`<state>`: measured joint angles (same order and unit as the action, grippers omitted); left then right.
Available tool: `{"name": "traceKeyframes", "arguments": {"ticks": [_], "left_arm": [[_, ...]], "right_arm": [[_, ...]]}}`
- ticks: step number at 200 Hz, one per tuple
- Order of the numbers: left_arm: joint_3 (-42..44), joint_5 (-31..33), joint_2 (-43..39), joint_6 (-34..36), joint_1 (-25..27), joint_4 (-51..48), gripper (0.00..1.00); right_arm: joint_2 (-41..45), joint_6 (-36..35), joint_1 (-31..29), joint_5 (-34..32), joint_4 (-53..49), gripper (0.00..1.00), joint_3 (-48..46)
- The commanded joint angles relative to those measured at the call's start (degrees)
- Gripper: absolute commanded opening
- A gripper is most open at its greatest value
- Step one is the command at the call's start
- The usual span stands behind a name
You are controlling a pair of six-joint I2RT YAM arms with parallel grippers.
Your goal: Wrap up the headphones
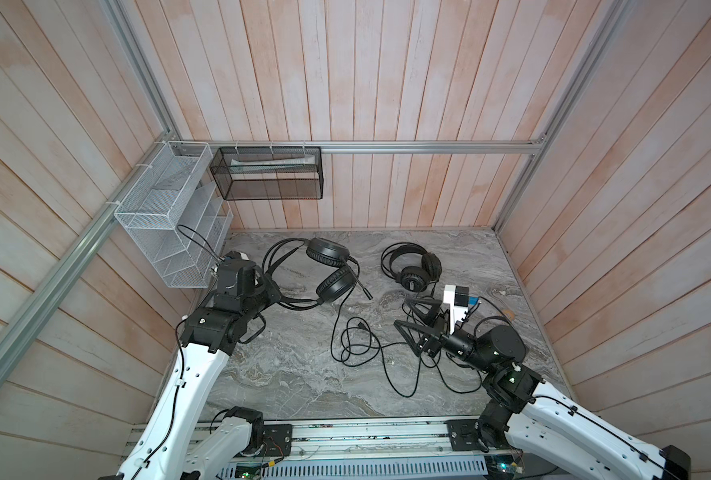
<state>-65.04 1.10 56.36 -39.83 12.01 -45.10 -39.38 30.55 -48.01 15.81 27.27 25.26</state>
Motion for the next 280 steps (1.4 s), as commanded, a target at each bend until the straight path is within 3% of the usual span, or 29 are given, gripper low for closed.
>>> {"name": "traceKeyframes", "arguments": {"ticks": [1,51,88,118,125,174,195,213,247,280], "left_arm": [[-3.3,-2.9,-1.0,-3.7,-0.2,4.1,0.00],[-6.0,-4.7,-1.0,-7.5,-0.2,0.7,0.00],[-7.5,-6.5,-0.5,-9.1,-0.2,-0.9,0.00],[-7.9,-6.3,-1.2,-9.6,-0.2,-1.6,0.00],[-7.9,-6.5,-1.3,-9.6,-0.2,-1.6,0.00],[-7.1,-6.6,-2.4,-9.9,-0.2,-2.4,0.00],[-6.9,-5.9,-2.7,-9.9,-0.2,-2.9,0.00],[-7.3,-5.1,-2.6,-10.0,-0.2,-3.4,0.00],[-6.7,-2.8,-1.9,-10.9,-0.2,-4.0,0.00],[-7.1,-0.9,-1.0,-13.2,-0.2,-5.6,0.00]], "right_arm": [[-2.9,1.8,-5.2,-2.8,5.6,0.95,-2.8],[-19.1,-7.0,-21.8,-20.6,10.9,0.92,-0.5],[-30.4,-10.0,-22.6,-29.6,19.5,0.91,1.1],[-41.8,-9.8,-22.6,-28.7,25.8,0.84,6.2],[-44.1,-9.6,-22.8,-28.2,26.9,0.78,7.6],[-55.8,-8.4,-23.0,-34.8,32.1,0.71,13.6],[-58.1,-9.2,-23.0,-36.9,29.7,0.57,16.4],[-58.2,-8.9,-23.1,-37.3,28.7,0.30,16.2],[-55.8,-8.6,-23.2,-37.8,30.2,0.21,11.8],[-55.7,-9.8,-23.2,-34.1,29.9,0.04,10.7]]}}
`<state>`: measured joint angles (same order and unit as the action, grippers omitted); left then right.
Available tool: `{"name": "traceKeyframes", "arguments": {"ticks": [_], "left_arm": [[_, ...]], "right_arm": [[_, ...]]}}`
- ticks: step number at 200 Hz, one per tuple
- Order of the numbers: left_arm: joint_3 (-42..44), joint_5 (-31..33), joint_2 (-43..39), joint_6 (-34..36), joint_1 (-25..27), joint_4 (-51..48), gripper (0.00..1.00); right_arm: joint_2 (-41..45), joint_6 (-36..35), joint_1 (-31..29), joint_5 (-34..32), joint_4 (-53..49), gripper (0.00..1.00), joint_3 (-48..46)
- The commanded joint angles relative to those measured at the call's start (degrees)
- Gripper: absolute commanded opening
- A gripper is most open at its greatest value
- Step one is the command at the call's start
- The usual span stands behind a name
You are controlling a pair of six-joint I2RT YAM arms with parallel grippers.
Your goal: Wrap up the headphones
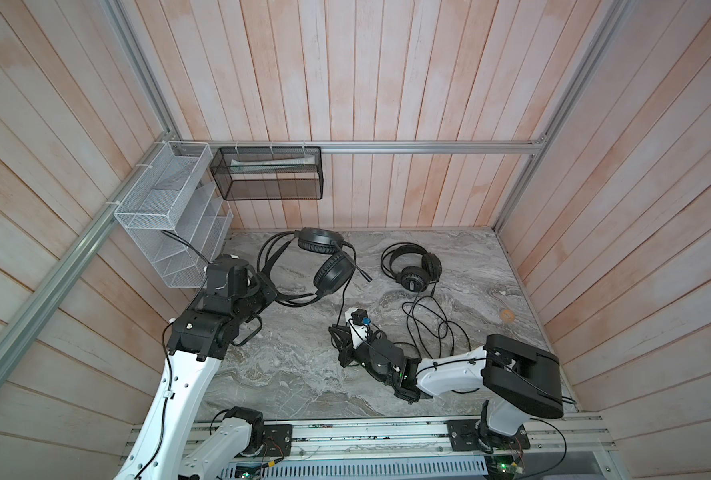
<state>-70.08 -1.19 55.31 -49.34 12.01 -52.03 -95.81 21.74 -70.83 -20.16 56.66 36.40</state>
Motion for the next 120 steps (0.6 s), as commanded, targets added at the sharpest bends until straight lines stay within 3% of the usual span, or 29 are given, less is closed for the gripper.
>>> {"name": "traceKeyframes", "arguments": {"ticks": [1,48,73,93,120], "left_arm": [[-2.0,1.5,0.0,-3.8,-0.2,1.3,0.00],[-3.7,6.1,1.7,-8.5,-0.2,-3.0,0.00],[-4.9,10.3,4.6,-7.8,-0.2,-6.6,0.00],[-4.8,14.0,6.6,-5.1,-0.2,-8.9,0.00],[-1.3,18.4,6.3,1.3,-0.1,-8.2,0.00]], "right_arm": [[0.8,-1.0,-0.4,2.0,0.4,0.04,-0.4],[4.7,-1.5,-0.3,3.4,-0.4,0.00,-4.2],[10.0,-3.1,-0.3,6.4,-7.4,0.00,-4.1],[14.5,-4.4,-0.5,10.1,-19.2,0.00,-2.1],[22.2,-7.3,-1.2,9.0,-38.6,0.00,2.1]]}}
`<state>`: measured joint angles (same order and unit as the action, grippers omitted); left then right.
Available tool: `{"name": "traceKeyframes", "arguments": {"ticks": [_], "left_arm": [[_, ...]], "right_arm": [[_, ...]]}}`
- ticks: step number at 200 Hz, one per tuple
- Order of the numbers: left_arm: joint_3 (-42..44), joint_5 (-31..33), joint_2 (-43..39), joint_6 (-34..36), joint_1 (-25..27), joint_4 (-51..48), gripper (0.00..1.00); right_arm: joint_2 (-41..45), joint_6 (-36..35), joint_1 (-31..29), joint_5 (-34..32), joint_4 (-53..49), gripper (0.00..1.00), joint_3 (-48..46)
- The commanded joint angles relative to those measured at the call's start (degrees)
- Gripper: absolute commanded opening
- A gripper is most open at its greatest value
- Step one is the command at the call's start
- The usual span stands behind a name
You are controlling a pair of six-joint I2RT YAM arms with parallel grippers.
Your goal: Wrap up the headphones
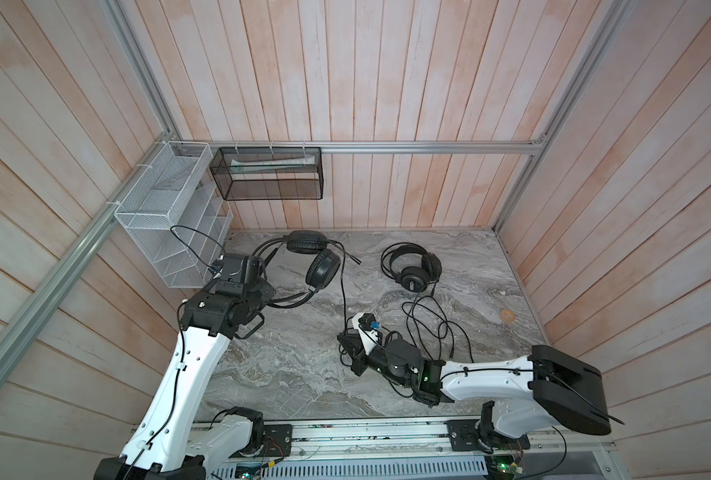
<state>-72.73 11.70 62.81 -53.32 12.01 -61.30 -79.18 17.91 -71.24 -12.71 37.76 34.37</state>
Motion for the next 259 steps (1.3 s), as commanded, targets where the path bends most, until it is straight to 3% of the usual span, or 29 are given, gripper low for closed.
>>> {"name": "traceKeyframes", "arguments": {"ticks": [1,23,49,78,106,147,213,259], "left_arm": [[1.5,5.7,-1.2,5.5,-0.2,1.1,0.00],[4.4,9.4,-2.6,12.2,-0.1,2.3,0.00],[8.7,8.1,-5.1,20.9,0.0,6.3,0.00],[13.0,4.9,-7.7,28.3,1.3,10.2,0.00],[16.0,3.5,-12.4,32.2,5.7,13.1,0.00],[19.0,-2.3,-19.9,34.8,11.3,17.3,0.00],[19.1,-6.0,-24.5,36.3,18.9,18.3,0.00],[19.7,-9.9,-25.4,35.4,19.5,19.0,0.00]], "right_arm": [[5.9,-3.6,-0.8,1.5,-20.4,0.00,4.3],[12.7,-5.4,-1.1,0.0,-33.3,0.00,8.3],[16.8,-9.1,-1.1,-2.4,-49.5,0.00,16.7],[15.2,-13.3,-1.2,-11.7,-65.4,0.00,28.6],[10.2,-18.0,-1.2,-18.6,-75.1,0.00,41.0],[1.0,-25.6,0.0,-26.0,-80.1,0.00,55.6],[-13.1,-32.3,5.3,-20.8,-80.0,0.00,73.7],[-18.2,-34.0,9.4,-15.9,-75.3,0.00,75.5]]}}
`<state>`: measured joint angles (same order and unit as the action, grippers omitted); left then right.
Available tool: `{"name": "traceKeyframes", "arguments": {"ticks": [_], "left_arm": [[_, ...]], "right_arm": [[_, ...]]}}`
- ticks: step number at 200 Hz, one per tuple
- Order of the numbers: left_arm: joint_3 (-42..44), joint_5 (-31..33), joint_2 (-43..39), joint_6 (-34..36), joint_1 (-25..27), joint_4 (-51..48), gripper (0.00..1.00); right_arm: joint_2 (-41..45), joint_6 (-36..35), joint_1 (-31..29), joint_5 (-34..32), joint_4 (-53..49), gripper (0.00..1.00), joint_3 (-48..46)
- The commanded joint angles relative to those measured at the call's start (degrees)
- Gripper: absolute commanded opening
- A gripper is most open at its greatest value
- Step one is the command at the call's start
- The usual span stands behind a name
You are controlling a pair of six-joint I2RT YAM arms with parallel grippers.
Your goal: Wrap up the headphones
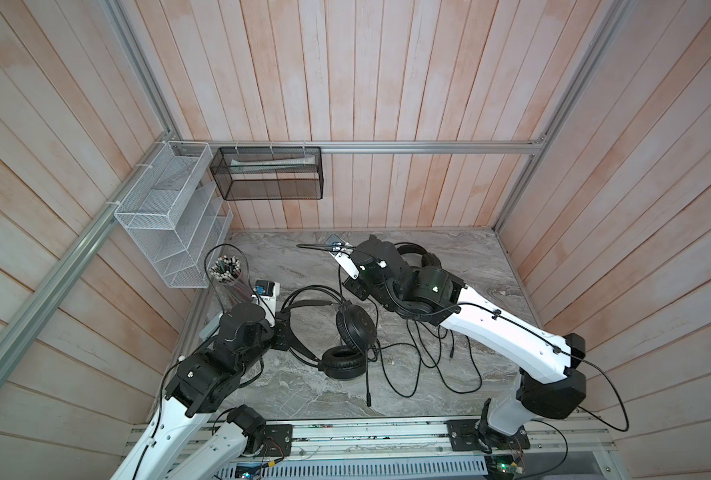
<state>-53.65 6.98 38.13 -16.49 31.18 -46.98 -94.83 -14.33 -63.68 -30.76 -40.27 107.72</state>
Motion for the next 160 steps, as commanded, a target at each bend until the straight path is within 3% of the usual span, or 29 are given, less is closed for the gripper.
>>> {"name": "traceKeyframes", "arguments": {"ticks": [1,71,160], "left_arm": [[0.6,-5.3,-0.6,-1.5,0.3,4.7,0.00],[-0.2,-3.6,1.6,-4.2,0.3,4.5,0.00],[-3.4,-3.2,6.7,-7.5,0.1,5.9,0.00]], "right_arm": [[-2.9,-1.8,1.9,2.2,2.8,0.00,2.3],[-10.3,-1.6,4.7,4.1,2.2,0.01,9.7],[-10.1,-1.7,5.6,-0.2,1.2,0.32,13.5]]}}
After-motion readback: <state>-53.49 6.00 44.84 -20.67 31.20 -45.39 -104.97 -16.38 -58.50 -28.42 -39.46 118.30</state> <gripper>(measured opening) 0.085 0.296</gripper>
